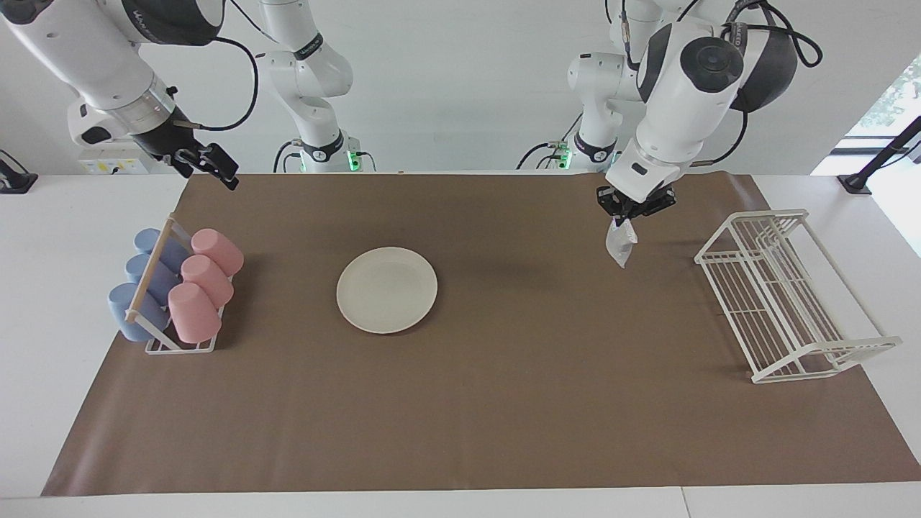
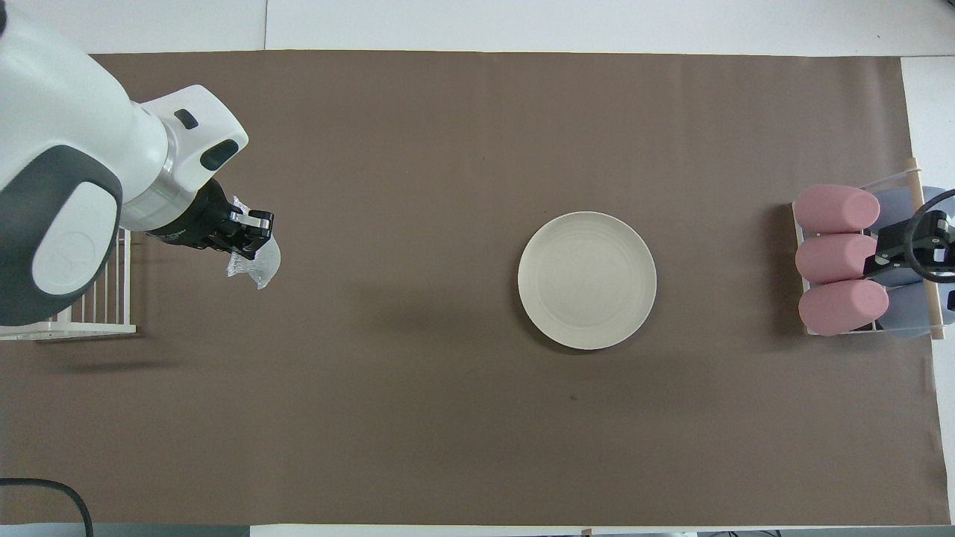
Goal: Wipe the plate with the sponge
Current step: 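Carry the scrubber toward the basket while the right gripper returns, then lower the scrubber into the wire basket and open the left gripper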
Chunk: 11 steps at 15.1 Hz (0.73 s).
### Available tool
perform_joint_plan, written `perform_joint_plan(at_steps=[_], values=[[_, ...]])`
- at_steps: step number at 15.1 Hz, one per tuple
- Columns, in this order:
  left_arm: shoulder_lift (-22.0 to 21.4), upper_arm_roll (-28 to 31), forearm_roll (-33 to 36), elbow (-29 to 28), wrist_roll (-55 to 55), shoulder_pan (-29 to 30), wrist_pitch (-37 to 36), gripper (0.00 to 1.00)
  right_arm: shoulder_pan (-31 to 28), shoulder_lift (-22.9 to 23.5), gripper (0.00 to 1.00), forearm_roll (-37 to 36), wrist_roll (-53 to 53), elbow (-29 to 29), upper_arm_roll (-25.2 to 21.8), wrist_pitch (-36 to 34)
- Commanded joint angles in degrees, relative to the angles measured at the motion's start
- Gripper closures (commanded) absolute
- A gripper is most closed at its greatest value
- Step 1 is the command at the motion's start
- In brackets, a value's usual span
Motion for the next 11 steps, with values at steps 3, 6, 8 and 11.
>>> perform_joint_plan(at_steps=[3, 6, 8, 11], values=[[0.23, -0.1, 18.71, 0.5, -0.72, -1.04, -4.34, 1.0, 1.43, -0.51, 0.0, 0.25, -3.17, -0.15, 1.26, 0.06], [0.23, -0.01, 29.7, -3.0, -1.34, -0.43, -3.91, 1.0, 2.33, -0.42, 0.0, -0.19, -3.52, 0.02, 1.27, 1.2], [0.22, 0.16, 35.16, -5.47, -1.43, 1.06, -2.51, 1.0, 2.33, -0.33, 0.0, -0.27, -4.04, 0.02, 1.0, 3.66], [0.22, 0.25, 46.05, -12.84, -1.43, 3.78, 3.1, 1.0, 1.19, 0.28, 0.0, -0.1, -12.36, 1.08, 1.27, 3.66]])
